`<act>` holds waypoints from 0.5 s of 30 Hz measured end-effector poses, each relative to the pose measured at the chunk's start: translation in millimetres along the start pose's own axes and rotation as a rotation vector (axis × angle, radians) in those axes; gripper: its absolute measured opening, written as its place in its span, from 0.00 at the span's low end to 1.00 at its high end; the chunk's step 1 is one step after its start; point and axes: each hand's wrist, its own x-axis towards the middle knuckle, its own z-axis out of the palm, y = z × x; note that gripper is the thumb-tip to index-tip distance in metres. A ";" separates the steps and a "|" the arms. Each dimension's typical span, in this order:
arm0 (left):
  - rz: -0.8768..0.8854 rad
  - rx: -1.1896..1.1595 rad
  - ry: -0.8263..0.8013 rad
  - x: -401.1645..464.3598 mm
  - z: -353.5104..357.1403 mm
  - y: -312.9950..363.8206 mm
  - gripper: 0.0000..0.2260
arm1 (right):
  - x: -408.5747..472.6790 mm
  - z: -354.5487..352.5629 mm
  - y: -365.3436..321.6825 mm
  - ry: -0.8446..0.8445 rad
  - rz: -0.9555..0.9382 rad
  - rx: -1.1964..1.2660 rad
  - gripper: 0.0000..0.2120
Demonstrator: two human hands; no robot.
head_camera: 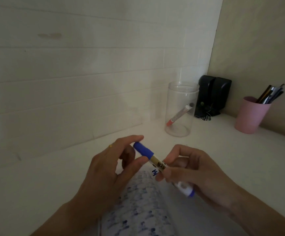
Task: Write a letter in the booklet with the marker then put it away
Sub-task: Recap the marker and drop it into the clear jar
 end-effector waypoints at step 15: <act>-0.007 0.216 -0.060 -1.6 -6.1 -17.2 0.14 | 35.4 -19.8 -36.2 0.564 -0.210 -0.177 0.31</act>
